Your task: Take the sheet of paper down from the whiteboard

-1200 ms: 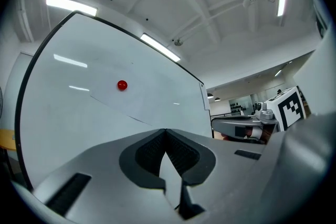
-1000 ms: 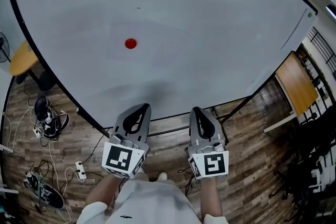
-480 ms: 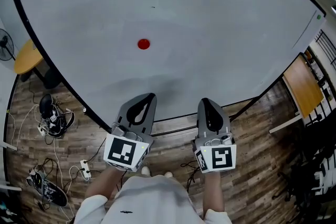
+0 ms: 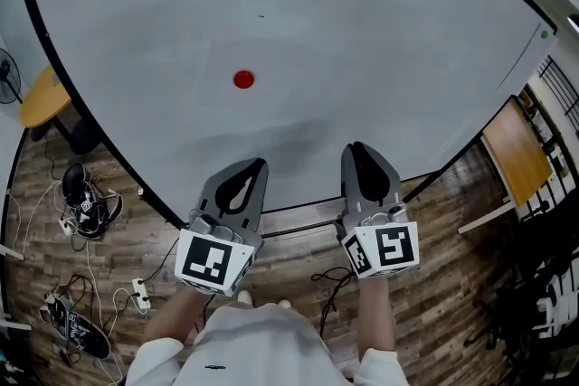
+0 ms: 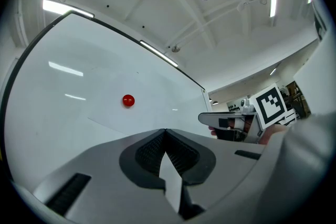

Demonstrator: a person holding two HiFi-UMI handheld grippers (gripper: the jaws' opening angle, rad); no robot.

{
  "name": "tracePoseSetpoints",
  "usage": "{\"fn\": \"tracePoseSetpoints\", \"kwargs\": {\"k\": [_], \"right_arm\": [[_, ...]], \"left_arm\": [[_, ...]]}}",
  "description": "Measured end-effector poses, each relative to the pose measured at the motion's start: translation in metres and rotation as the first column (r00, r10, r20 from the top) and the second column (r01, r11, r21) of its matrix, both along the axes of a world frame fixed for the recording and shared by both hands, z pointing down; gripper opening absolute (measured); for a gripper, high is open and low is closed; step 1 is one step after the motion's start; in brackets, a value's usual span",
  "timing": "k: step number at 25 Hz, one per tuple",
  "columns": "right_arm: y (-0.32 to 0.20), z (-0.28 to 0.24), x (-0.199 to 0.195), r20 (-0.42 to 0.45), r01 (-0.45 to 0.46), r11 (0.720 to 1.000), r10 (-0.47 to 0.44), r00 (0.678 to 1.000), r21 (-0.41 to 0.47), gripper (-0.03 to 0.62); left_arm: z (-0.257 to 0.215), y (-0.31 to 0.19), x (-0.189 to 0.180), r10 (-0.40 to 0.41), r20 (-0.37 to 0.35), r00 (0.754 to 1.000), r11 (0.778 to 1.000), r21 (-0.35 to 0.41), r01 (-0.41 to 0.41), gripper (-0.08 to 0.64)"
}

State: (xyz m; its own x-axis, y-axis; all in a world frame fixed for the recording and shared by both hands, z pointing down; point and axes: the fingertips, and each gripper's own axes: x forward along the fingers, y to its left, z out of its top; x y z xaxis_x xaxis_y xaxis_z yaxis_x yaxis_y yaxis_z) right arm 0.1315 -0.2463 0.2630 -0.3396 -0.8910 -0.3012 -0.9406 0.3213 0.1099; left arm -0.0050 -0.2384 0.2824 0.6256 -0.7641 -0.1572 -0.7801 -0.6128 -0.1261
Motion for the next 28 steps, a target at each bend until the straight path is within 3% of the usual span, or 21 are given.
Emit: {"fn": "tracePoseSetpoints", "kwargs": {"k": [4, 12, 18, 24, 28], "right_arm": [[-0.015, -0.018, 0.0, -0.002, 0.05, 0.999, -0.05, 0.999, 0.02, 0.054], [-0.054, -0.043, -0.004, -0.09, 0.102, 0.994, -0.099, 0.991, 0.032, 0.126], [-0.078, -0.068, 0.001, -0.101, 0.132, 0.989, -0.125, 0.987, 0.066, 0.126], [-0.086, -0.074, -0.015, -0.185, 0.182, 0.982, -0.169, 0.968, 0.059, 0.126], [-0.09, -0.071, -0.022, -0.23, 0.165, 0.985, -0.151, 0.961, 0.042, 0.126]], "left_arm": [[0.0, -0.001, 0.002, -0.007, 0.0, 1.0, 1.0, 0.004, 0.007, 0.006], [0.001, -0.012, 0.004, -0.031, 0.008, 0.999, 1.0, 0.003, 0.031, 0.006], [-0.002, -0.026, 0.006, -0.048, 0.011, 0.999, 0.999, 0.0, 0.048, 0.006], [-0.007, -0.033, 0.002, -0.06, 0.008, 0.998, 0.998, 0.007, 0.06, 0.006], [-0.009, -0.034, 0.0, -0.063, 0.004, 0.998, 0.998, 0.01, 0.063, 0.006]]}}
